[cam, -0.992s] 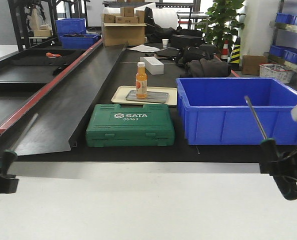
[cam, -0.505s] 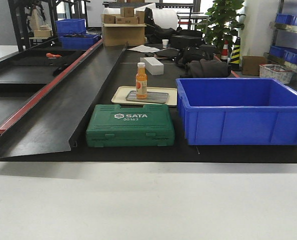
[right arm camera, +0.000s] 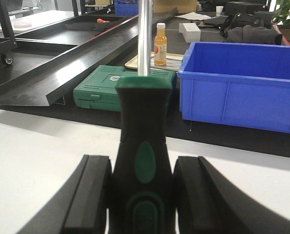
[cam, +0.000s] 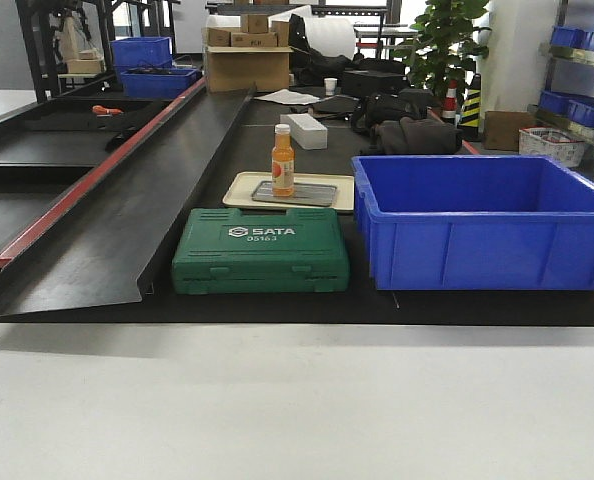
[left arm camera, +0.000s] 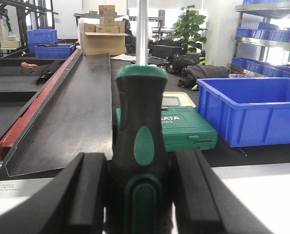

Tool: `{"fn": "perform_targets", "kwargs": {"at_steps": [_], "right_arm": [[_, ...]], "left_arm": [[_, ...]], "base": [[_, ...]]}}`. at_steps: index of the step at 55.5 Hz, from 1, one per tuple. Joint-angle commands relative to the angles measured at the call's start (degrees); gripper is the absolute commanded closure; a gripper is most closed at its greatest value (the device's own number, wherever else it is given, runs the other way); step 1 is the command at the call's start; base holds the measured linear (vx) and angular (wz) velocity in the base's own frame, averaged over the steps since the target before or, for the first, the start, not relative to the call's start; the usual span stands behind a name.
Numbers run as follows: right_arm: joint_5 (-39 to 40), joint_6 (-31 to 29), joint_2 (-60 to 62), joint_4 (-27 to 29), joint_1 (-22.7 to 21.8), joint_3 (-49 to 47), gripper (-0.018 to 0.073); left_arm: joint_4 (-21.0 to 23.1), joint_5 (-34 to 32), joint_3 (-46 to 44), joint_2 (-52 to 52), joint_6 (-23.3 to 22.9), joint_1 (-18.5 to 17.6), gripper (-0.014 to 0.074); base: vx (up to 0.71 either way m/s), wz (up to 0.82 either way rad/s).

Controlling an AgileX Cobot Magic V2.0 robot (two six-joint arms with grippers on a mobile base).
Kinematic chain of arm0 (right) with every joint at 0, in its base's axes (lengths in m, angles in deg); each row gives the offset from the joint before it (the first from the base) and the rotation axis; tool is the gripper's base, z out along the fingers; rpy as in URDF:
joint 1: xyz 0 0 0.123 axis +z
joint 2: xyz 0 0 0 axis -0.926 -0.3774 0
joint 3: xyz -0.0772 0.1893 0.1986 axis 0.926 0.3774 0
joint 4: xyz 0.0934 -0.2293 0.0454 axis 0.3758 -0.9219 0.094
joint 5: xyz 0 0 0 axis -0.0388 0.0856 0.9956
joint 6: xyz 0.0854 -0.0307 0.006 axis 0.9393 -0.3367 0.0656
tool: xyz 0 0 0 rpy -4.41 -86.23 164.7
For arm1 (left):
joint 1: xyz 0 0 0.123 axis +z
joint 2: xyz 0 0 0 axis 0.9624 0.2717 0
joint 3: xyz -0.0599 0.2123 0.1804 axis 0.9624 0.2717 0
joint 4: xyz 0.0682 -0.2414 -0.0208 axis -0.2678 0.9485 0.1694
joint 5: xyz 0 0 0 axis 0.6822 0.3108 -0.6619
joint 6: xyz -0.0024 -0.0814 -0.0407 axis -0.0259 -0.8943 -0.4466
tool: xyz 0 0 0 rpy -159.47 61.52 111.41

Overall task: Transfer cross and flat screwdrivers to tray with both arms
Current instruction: 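Lift both held screwdrivers upright off the table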

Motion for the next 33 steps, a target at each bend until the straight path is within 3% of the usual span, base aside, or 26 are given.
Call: {"fn": "perform_targets", "kwargs": {"at_steps": [1, 33], "right_arm": [[4.8, -0.3, 0.0, 2.0, -0.1, -1.7, 0.0567], [4.8, -0.3, 0.0, 2.0, -0.1, -1.7, 0.0567]], "left_arm": [[0.7, -5.5, -1.5, 0.2, -0.1, -0.2, 0.0596], [0.7, -5.5, -1.5, 0.2, -0.1, -0.2, 0.0596]], "base": [[0.0, 0.0], [0.0, 0.0]]}}
